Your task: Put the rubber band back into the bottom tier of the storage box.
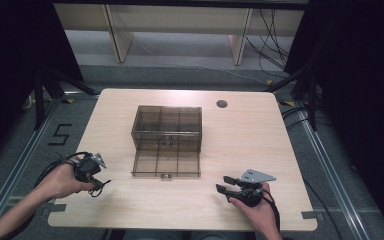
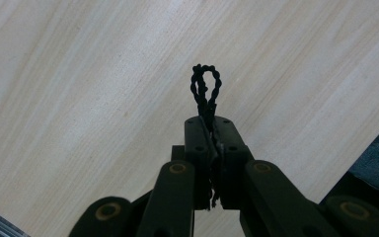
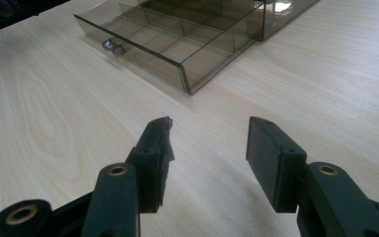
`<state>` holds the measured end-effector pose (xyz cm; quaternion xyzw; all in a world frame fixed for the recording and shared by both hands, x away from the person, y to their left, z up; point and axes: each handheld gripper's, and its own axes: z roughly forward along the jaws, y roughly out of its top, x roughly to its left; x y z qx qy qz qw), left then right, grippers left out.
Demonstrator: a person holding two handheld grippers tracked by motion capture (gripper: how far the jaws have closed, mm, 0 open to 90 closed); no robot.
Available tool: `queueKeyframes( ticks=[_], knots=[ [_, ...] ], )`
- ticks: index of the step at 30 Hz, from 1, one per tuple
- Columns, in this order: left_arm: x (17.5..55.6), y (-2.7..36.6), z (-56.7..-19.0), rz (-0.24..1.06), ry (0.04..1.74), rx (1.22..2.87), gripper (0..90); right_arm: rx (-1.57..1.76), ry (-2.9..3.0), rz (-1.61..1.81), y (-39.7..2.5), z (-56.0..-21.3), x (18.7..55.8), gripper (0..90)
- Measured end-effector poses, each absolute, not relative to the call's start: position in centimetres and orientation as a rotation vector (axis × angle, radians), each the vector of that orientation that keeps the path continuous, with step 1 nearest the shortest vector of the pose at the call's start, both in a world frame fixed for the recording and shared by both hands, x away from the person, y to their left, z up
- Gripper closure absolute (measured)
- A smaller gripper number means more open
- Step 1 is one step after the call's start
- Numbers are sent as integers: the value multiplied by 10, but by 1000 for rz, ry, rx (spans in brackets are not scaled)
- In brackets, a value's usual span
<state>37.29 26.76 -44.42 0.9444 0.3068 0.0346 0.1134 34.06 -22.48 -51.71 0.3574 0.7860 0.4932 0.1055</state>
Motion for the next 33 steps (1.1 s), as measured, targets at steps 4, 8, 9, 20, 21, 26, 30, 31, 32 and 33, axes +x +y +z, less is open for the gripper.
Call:
queueKeyframes(
  ticks=[4, 8, 9, 20, 21, 26, 30, 31, 32, 33],
  knots=[
    [375, 265, -441, 108, 883, 2768, 858, 1053, 2317, 1453, -225, -517, 340, 527],
    [377, 263, -438, 117, 876, 2767, 858, 1075, 2333, 1459, -224, -517, 340, 527],
    [378, 262, -436, 123, 875, 2768, 858, 1066, 2331, 1457, -224, -517, 340, 527],
    [384, 255, -428, 145, 850, 2776, 859, 1060, 2329, 1456, -224, -517, 341, 527],
    [384, 255, -428, 145, 850, 2776, 858, 1060, 2329, 1456, -224, -517, 341, 527],
    [387, 253, -424, 149, 844, 2783, 858, 1118, 2330, 1458, -224, -516, 337, 527],
    [389, 251, -422, 156, 837, 2778, 858, 1077, 2330, 1455, -224, -517, 339, 527],
    [390, 250, -422, 152, 834, 2781, 858, 1078, 2330, 1455, -224, -517, 339, 527],
    [390, 249, -421, 149, 838, 2782, 859, 1078, 2330, 1455, -224, -517, 339, 527],
    [391, 249, -421, 150, 834, 2782, 859, 1077, 2330, 1456, -224, -517, 339, 527]
  ],
)
